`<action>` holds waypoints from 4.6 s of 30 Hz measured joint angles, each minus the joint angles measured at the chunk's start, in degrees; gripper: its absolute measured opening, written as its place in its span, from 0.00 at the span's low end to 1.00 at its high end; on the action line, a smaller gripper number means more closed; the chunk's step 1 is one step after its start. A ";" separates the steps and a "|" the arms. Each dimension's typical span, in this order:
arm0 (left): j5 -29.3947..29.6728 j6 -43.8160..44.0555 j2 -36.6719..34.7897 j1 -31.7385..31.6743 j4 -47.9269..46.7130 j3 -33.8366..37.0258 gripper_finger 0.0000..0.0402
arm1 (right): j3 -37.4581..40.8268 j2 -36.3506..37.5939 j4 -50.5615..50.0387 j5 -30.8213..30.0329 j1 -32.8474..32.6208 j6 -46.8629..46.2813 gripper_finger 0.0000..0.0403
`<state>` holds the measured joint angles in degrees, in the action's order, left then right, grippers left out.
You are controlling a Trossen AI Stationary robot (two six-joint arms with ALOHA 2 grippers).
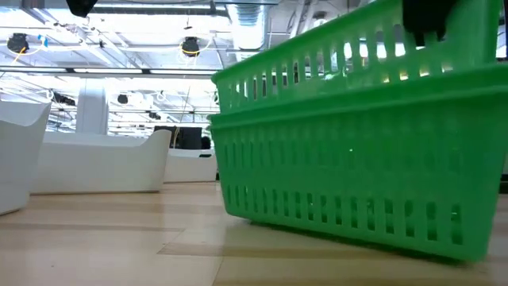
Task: Stack baskets by color
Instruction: Stack the top green bin on the bottom green bin, then stack the middle white bin on the bottom white bin
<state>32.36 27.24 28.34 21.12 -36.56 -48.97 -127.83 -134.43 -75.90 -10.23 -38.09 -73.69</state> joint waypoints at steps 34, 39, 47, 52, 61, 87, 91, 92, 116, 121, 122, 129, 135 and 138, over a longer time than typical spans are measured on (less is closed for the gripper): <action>-1.66 -1.22 0.00 0.02 0.02 0.00 0.63 | -0.02 6.64 10.94 -7.12 7.56 16.47 0.38; -1.68 -1.34 0.00 0.00 0.02 0.00 0.63 | -0.02 6.64 14.00 -8.17 13.53 25.11 0.40; -1.70 -1.33 0.00 0.00 0.01 0.00 0.63 | -0.02 6.64 19.95 -8.14 23.18 38.83 0.42; -1.09 -2.56 0.00 0.02 -0.02 0.00 0.63 | -0.02 6.64 25.18 -4.82 26.72 46.71 0.41; 8.32 -2.50 -0.01 0.02 -0.02 0.00 0.63 | -0.17 4.97 30.38 -7.56 30.82 62.45 0.41; 11.50 1.03 -0.02 0.02 -0.22 -0.02 0.63 | -0.02 -1.90 38.48 -1.52 31.85 85.55 0.41; 11.81 1.09 0.00 0.00 -0.20 -0.02 0.63 | 0.01 -2.93 41.87 -0.57 31.32 90.89 0.41; 12.00 1.31 0.00 0.01 -0.17 -0.02 0.63 | 0.07 -3.24 42.12 0.68 31.35 92.02 0.41; 15.75 7.00 0.00 0.00 -0.39 -0.02 0.63 | 1.73 -7.39 49.26 10.33 32.13 97.67 0.41; 18.01 8.77 0.00 0.00 -0.40 -0.02 0.63 | 3.05 -7.41 49.01 10.57 32.13 99.27 0.41; 18.35 9.40 0.00 0.00 -0.41 -0.02 0.63 | 3.45 -7.41 48.91 10.54 32.13 99.66 0.41; 19.60 12.36 0.00 0.00 -0.35 -0.02 0.63 | 3.72 -7.45 48.82 10.54 32.81 101.27 0.41; 21.05 13.09 0.00 0.00 0.10 -0.02 0.63 | 6.89 -7.41 51.57 11.47 33.76 101.63 0.41; 21.04 13.86 0.00 0.00 0.11 -0.02 0.63 | 7.37 -7.52 51.12 11.63 33.84 102.16 0.41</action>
<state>53.40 41.10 28.34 21.12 -36.45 -48.99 -120.46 -141.95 -24.78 1.40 -4.24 28.46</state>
